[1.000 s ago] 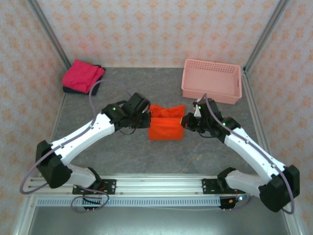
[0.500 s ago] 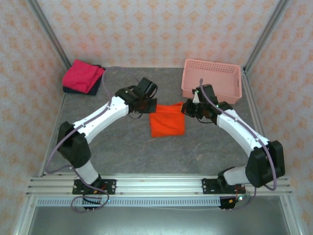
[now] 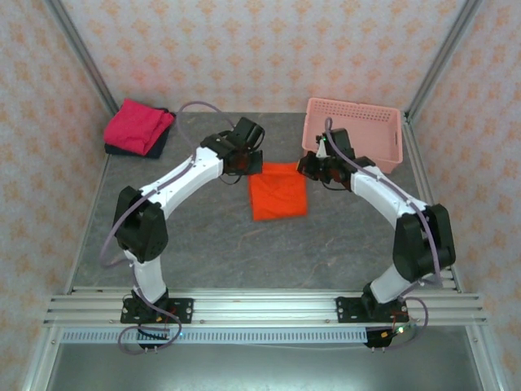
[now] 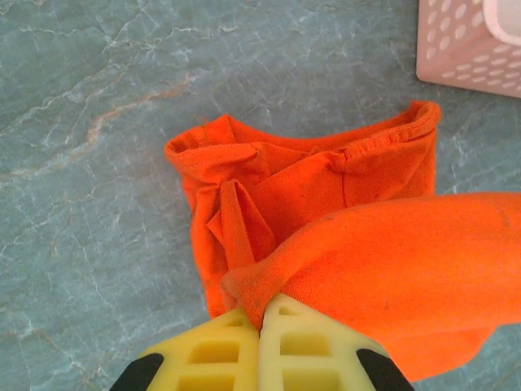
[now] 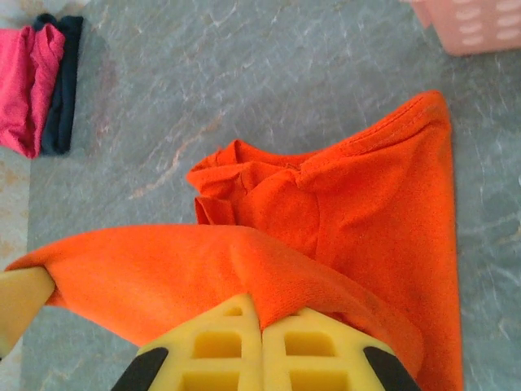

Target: Fold and stack the t-shirts

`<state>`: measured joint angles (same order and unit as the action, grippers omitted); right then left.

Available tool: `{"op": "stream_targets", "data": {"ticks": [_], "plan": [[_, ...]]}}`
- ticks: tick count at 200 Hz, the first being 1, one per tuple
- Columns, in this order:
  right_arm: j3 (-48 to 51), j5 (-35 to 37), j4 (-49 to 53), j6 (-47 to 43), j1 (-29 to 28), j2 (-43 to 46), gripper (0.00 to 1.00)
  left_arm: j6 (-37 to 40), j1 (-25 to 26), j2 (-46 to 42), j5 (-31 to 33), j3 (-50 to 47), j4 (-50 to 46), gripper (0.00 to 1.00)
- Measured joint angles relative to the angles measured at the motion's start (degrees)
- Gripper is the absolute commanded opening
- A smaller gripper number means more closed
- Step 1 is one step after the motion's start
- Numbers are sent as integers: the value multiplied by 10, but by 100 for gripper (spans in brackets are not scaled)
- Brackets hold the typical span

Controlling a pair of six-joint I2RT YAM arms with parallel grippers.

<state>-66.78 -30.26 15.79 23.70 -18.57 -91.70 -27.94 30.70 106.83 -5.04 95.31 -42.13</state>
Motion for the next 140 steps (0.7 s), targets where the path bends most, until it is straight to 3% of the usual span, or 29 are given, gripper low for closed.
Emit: {"op": "stream_targets", "data": {"ticks": [82,112,130,140], "plan": [[-90,-3,-58,-11,18,-155,0,0,-42,146,-5,83,30,0],[-125,-2,-72,-14,18,-205,16,0,-54,188,-5,120,30,0],[-144,-2,-72,-22,19,-224,35,0,-57,192,-6,123,29,0],[-148,0,-70,-22,19,-225,43,0,-57,192,-7,124,30,6]]}}
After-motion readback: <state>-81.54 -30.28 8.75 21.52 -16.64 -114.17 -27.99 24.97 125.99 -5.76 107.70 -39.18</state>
